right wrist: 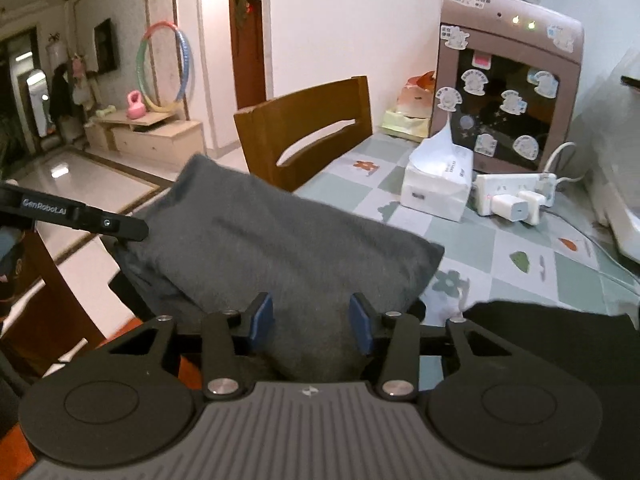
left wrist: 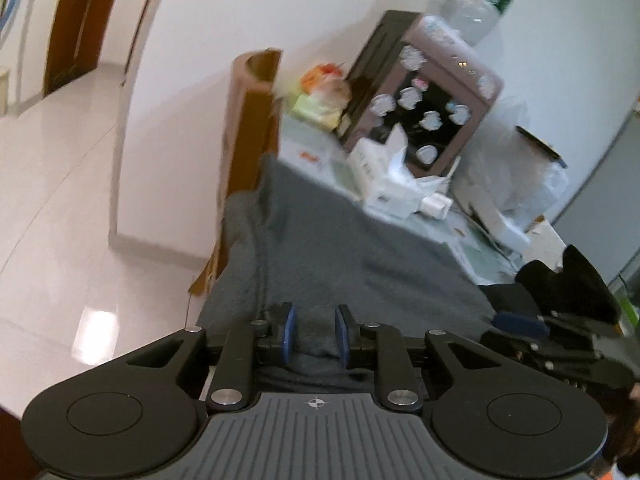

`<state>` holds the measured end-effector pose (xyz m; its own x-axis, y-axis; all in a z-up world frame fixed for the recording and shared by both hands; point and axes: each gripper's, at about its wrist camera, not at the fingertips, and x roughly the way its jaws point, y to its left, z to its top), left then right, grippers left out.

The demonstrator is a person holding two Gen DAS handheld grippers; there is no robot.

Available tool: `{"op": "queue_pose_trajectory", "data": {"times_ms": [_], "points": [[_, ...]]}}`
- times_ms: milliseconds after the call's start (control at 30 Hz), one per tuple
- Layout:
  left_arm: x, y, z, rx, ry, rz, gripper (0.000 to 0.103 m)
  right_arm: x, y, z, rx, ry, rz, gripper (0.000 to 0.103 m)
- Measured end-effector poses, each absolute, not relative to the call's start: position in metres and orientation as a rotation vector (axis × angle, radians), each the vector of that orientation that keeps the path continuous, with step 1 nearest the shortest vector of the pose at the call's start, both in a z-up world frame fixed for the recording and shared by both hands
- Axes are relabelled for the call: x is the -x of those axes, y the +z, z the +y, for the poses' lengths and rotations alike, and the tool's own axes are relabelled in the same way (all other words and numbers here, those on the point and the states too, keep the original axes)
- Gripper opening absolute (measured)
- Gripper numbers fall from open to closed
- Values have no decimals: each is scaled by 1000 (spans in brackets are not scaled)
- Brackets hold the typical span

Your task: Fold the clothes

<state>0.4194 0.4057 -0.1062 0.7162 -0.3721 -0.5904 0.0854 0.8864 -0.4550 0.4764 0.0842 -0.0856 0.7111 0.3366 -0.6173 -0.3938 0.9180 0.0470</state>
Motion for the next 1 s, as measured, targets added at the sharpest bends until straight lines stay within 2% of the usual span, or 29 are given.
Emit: {"op": "queue_pose_trajectory", "data": {"times_ms": [167,267,333,400,467,567,633,800,933,1000], "points": [[-422,-125,413,473,-254,756,20,-476,-111,85,82,401,699,45],[-416,-123,412,462,-259,741,21,-476,-109,85,85,409,700,45],[-411,-115,408,437,-257,735,28,-473,-99,85,85,409,705,45],[-402,-101,401,390,-259,719,43,-467,-88,83,86,404,705,45],[-389,-84,394,342,-268,695,48,-459,-75,80,86,397,707,46],[-366,-57,380,273,-262,665,64,-440,-54,73,69,393,715,54],[-347,-39,368,218,-252,642,68,-424,-40,68,50,394,718,57],[-288,5,339,161,-245,584,89,-371,-4,53,29,393,691,71],[-238,36,313,125,-235,529,101,-322,26,40,25,418,640,86],[-211,50,299,120,-222,500,103,-299,39,32,24,429,623,89]]}}
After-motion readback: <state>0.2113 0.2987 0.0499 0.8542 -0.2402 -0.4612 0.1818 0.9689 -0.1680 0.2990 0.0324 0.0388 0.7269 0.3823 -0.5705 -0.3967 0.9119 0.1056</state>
